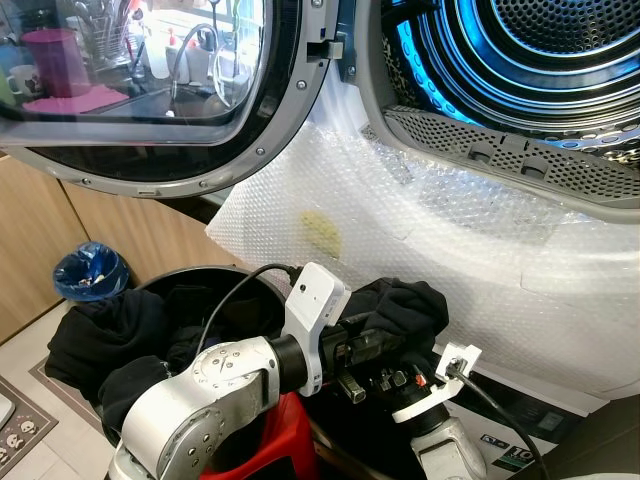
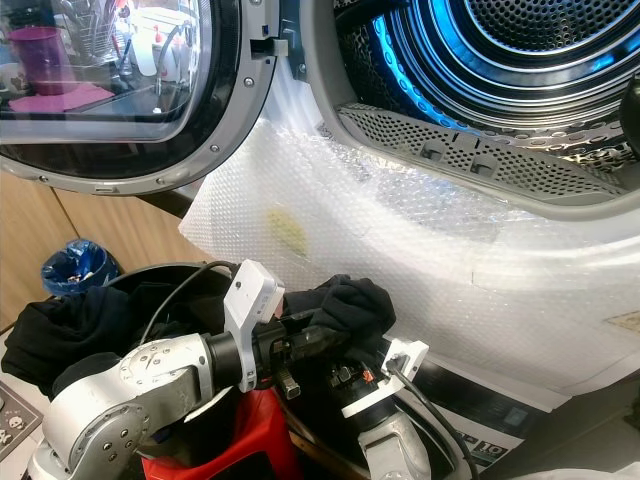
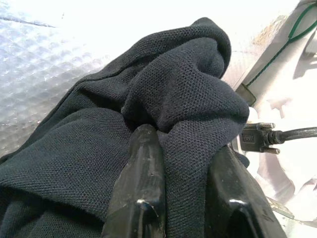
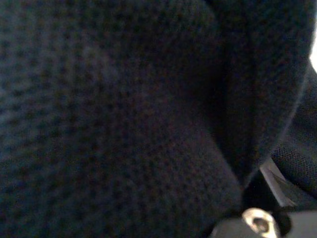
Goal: Clothes washing
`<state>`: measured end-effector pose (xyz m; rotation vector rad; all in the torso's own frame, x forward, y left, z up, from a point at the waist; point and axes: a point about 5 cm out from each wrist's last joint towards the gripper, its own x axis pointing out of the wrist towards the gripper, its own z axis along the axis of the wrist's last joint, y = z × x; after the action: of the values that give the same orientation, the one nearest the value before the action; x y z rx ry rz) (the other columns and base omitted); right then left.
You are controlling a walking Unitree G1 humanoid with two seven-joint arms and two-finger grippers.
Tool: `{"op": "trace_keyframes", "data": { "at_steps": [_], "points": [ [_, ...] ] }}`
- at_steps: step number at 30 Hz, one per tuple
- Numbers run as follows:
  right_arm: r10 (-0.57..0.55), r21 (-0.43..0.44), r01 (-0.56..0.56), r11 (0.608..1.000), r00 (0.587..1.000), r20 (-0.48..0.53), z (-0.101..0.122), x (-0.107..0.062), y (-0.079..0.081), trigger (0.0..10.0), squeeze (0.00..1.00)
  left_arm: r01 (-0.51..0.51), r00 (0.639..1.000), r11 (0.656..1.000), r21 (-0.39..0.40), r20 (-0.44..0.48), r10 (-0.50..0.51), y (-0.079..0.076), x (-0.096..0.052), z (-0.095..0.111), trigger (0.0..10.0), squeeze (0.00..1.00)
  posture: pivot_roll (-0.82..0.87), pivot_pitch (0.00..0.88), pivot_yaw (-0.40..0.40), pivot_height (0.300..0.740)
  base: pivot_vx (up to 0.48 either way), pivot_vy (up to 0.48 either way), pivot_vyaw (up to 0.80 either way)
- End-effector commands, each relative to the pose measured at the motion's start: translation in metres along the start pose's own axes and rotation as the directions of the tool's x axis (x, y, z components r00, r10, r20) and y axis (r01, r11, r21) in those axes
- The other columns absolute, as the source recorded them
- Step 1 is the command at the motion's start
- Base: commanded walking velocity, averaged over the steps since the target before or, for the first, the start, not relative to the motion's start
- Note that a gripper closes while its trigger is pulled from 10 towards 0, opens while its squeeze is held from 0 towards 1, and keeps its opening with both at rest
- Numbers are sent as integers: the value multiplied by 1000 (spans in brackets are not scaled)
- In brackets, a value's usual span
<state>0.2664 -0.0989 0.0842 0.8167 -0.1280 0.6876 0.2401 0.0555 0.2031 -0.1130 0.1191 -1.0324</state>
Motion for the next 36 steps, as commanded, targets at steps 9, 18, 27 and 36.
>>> {"op": "trace_keyframes", "data": {
  "at_steps": [9, 18, 27, 36],
  "points": [
    [-32, 40, 27, 999, 990, 138, 8, 0, 4, 0, 0, -48, 999, 998, 34, 9, 48, 8, -13, -2, 10000, 1000, -6, 50, -10, 740, 0, 0, 0],
    [-59, 30, 55, 998, 988, 142, 12, -4, -2, 0, 0, -209, 976, 976, 55, 76, 205, 31, -36, 12, 10000, 1000, 15, 91, -17, 740, 0, 0, 0],
    [-117, -5, 119, 993, 982, 147, 22, -14, -19, 0, 0, -372, 928, 924, 85, 47, 369, 43, -66, 7, 10000, 1000, 34, 105, -21, 740, 0, 0, 0],
    [-128, -36, 135, 990, 980, 154, 33, -17, -25, 0, 0, -779, 622, 606, 162, 71, 780, 98, -108, -15, 10000, 1000, 35, 105, -30, 740, 0, 0, 0]
  ]
}}
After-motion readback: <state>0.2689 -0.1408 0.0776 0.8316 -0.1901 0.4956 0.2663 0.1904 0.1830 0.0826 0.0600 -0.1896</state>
